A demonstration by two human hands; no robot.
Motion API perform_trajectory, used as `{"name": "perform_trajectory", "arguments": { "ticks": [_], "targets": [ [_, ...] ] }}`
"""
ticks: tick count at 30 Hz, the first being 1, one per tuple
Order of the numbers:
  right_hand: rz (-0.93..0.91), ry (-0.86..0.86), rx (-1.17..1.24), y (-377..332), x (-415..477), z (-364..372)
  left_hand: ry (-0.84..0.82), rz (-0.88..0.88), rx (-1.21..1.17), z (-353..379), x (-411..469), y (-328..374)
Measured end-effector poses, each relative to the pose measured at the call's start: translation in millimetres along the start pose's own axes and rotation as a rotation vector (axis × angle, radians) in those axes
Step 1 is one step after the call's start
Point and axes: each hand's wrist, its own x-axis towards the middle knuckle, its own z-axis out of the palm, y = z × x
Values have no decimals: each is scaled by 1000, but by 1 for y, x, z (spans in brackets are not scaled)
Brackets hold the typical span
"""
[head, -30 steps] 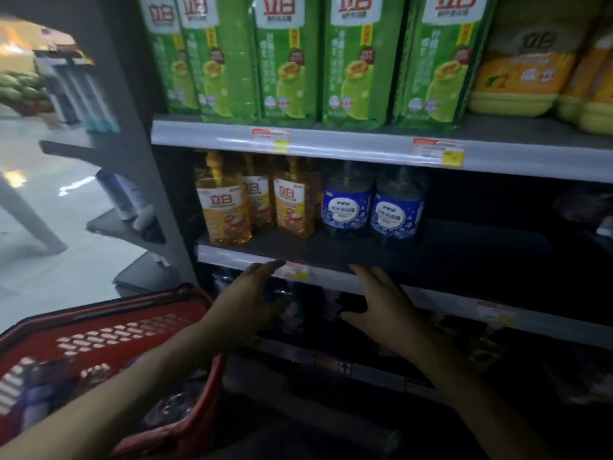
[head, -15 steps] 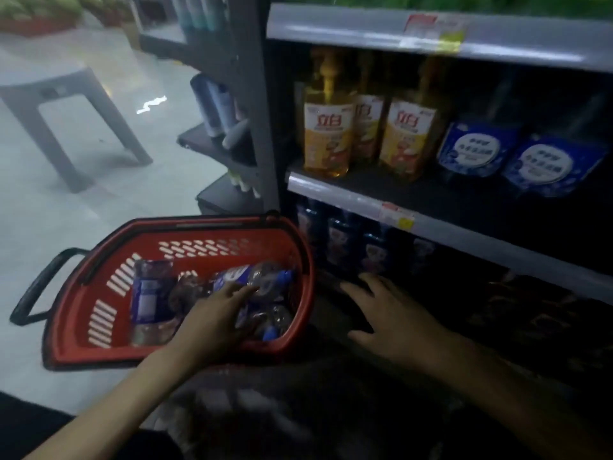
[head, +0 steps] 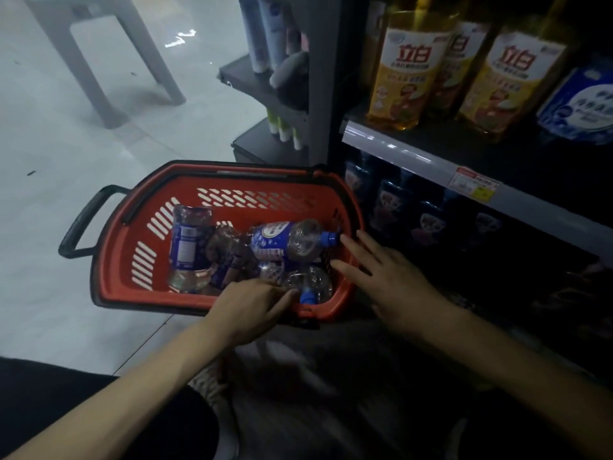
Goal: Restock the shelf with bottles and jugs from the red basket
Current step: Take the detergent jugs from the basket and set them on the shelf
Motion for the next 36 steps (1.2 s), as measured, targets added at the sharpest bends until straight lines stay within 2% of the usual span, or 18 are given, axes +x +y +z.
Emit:
{"name": "perform_trajectory", "arguments": {
  "ticks": [3,10,19,24,36],
  "targets": [
    [-63,-7,-89,-1,10,15,-43,-17,17,-1,4,1],
    [-160,145,-111,-2,26,10,-68,19,-6,6,8,0],
    [-126,19,-102,3,0,14,-132,88,-100,9,9,15],
    [-105,55,-93,8,-25,14,-164,149,-88,16,13,31],
    [-62,7,-32,14,-57,9,-372,96,-207,15,36,62]
  ]
}}
